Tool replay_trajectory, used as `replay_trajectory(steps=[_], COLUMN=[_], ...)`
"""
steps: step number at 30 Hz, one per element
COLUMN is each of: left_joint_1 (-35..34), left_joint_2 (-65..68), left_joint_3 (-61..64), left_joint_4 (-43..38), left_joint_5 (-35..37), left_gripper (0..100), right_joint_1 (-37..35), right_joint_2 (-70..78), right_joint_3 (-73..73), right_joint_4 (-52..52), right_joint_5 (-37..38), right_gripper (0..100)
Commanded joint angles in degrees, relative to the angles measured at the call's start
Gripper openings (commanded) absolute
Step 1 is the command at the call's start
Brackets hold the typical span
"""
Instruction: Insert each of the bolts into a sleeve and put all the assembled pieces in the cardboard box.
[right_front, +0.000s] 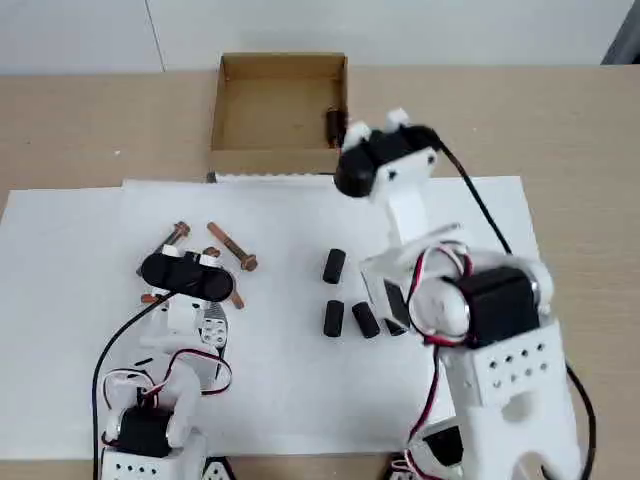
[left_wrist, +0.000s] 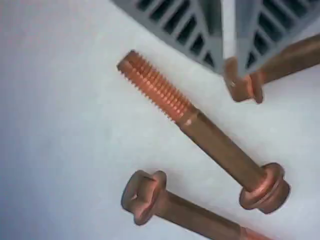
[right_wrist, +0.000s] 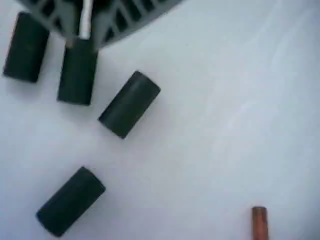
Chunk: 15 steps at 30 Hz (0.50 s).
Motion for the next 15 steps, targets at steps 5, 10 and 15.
replay_trajectory(steps=[5,10,15], left_joint_1=[-0.4,-0.4,-0.4], left_joint_2=[-0.7,-0.7,-0.7], left_joint_3=[-0.2,-0.2,-0.2], left_joint_4=[0.3,0.3,0.3], left_joint_5=[0.0,0.0,0.1], left_gripper=[1,1,1], right_joint_1=[0.1,0.0,0.1], right_joint_2=[-6.1,-5.8,-5.8], right_joint_3=[17.0,25.0,31.8], right_joint_4=[-6.1,-12.4,-18.9], right_joint_5=[-2.7,-2.5,-2.5], right_gripper=[0.4,0.4,0.5])
